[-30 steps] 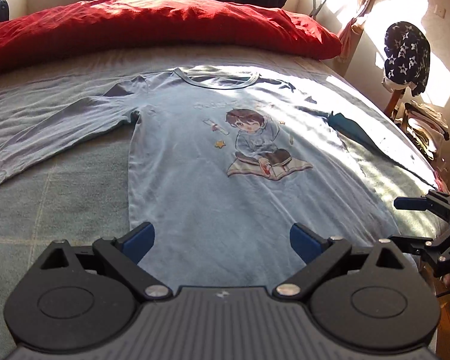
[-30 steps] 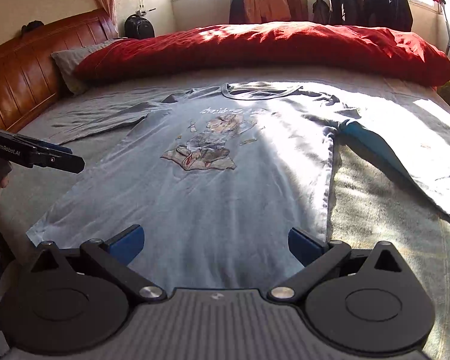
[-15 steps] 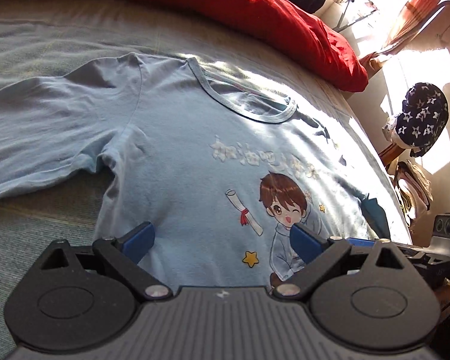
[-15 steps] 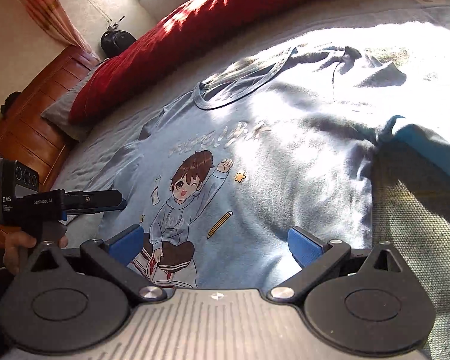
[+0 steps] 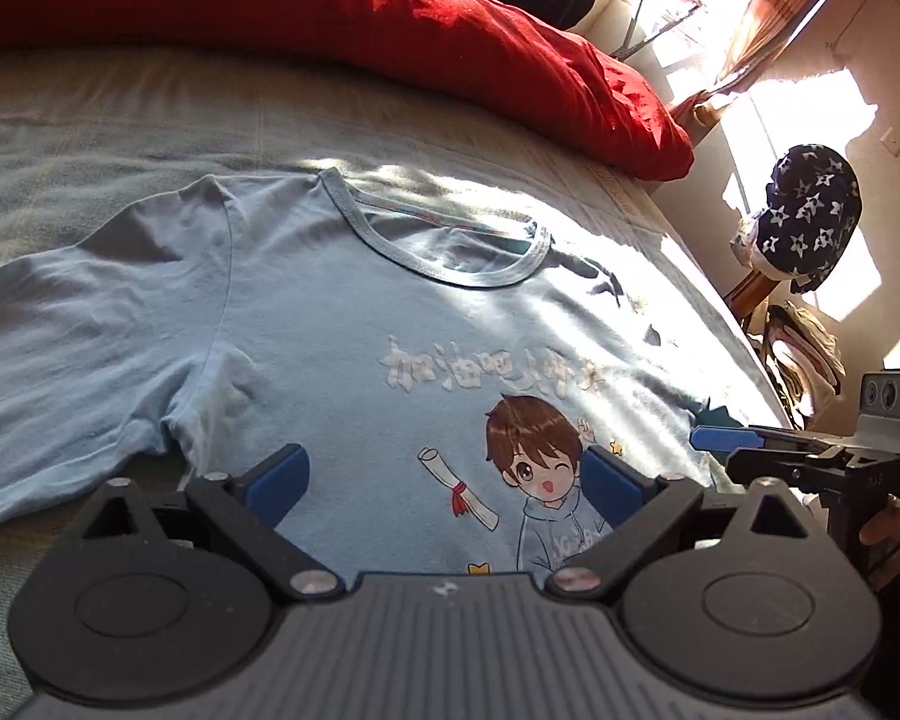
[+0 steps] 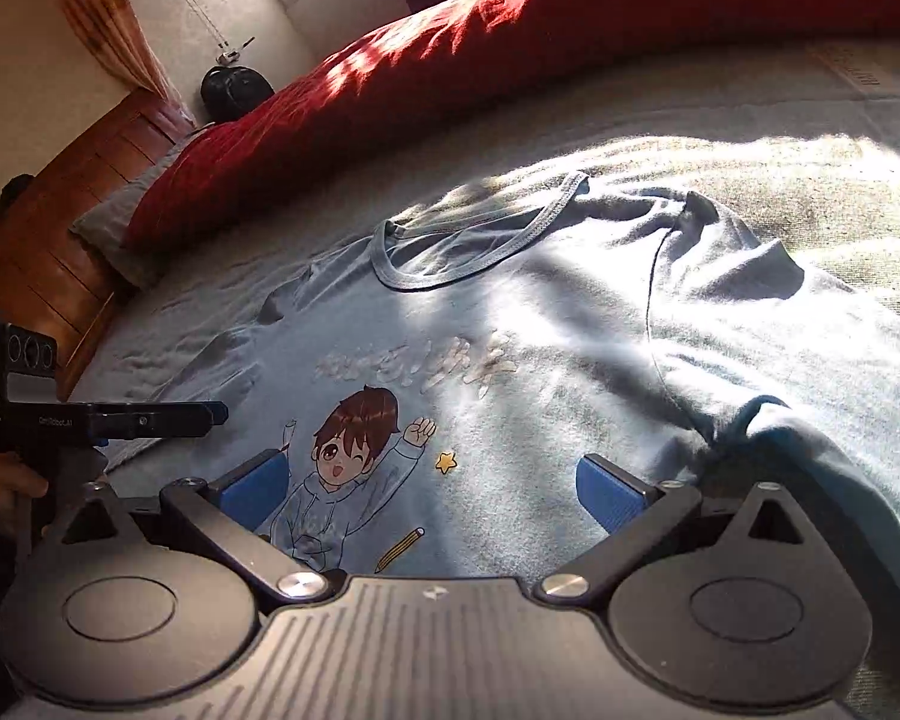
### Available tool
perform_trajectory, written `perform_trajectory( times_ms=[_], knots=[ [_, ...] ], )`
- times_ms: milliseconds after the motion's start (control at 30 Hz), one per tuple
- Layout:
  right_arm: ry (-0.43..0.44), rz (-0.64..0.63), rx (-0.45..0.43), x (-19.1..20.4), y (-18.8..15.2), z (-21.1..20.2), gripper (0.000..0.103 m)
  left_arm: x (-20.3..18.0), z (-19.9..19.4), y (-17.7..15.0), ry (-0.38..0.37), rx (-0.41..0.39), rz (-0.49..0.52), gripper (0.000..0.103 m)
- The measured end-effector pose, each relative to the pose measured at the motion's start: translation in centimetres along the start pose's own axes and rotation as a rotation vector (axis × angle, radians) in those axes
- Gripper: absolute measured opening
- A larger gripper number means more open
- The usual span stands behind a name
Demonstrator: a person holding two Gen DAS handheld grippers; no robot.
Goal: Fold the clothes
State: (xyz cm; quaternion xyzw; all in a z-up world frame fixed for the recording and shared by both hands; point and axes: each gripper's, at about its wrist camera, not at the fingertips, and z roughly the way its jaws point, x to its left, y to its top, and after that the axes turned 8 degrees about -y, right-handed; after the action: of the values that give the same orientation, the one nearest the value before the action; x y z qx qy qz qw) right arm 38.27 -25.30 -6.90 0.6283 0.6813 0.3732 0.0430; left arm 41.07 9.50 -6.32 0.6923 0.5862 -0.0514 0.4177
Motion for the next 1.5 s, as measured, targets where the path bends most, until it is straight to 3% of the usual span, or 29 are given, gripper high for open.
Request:
perform_trajectory(
  times_ms=[100, 233, 267, 333, 400, 467, 567, 633, 733, 867, 967, 1200, 1300, 1500],
  knots=[
    [-0.043, 0.018, 0.010, -0.8, 0.6, 2.2, 0.103, 1.8, 0.8, 0.1, 0.059, -0.003, -0.037, 0.096],
    [-0.098, 0.032, -0.023, -3.2, 0.2, 0.6, 0.102, 3.6, -1.2, -0.5, 0.076, -0.017, -0.014, 0.096],
    [-0.079, 0.042, -0.023, -3.8, 0.0, 0.2, 0.102, 3.9, -1.7, -0.7, 0.076, -0.011, -0.008, 0.096],
    [-0.073, 0.072, -0.014, -4.4, -0.2, -0.7, 0.103, 3.4, -2.1, -0.9, 0.177, 0.017, 0.010, 0.097],
    [-0.106, 0.096, 0.003, -4.0, -0.4, -1.6, 0.103, 2.8, -2.8, -1.2, 0.152, 0.034, -0.012, 0.096],
    [-0.057, 0.094, 0.008, -2.9, -0.9, -2.7, 0.103, 1.8, -3.7, -1.6, 0.100, 0.039, -0.032, 0.096],
    [0.013, 0.056, 0.018, -0.2, -2.0, -4.2, 0.103, -1.6, -5.6, -2.5, 0.044, 0.010, 0.027, 0.096],
    [0.075, 0.021, 0.047, 1.8, -3.1, -4.7, 0.103, -3.4, -6.0, -3.4, -0.024, 0.038, 0.041, 0.097],
    [0.169, 0.012, 0.120, 3.8, -5.2, -4.3, 0.103, -5.0, -5.0, -5.9, -0.067, 0.125, 0.039, 0.097],
    [0.123, 0.001, 0.182, 4.0, -8.3, -2.7, 0.103, -3.8, -3.4, -9.3, 0.054, 0.179, 0.037, 0.097],
    [0.146, 0.062, 0.133, 1.8, -9.7, -3.8, 0.103, -2.0, -5.2, -10.9, 0.032, 0.129, 0.008, 0.097],
    [0.067, 0.230, 0.054, -2.5, -11.7, -8.2, 0.103, -1.9, -8.8, -12.8, 0.171, 0.100, 0.004, 0.096],
    [0.058, 0.243, 0.032, -1.2, -12.2, -9.7, 0.103, -4.0, -9.9, -13.1, 0.106, 0.078, 0.021, 0.097],
    [0.179, 0.135, 0.105, 4.6, -14.2, -8.8, 0.103, -8.4, -9.1, -14.7, -0.015, 0.108, 0.064, 0.097]
  ],
)
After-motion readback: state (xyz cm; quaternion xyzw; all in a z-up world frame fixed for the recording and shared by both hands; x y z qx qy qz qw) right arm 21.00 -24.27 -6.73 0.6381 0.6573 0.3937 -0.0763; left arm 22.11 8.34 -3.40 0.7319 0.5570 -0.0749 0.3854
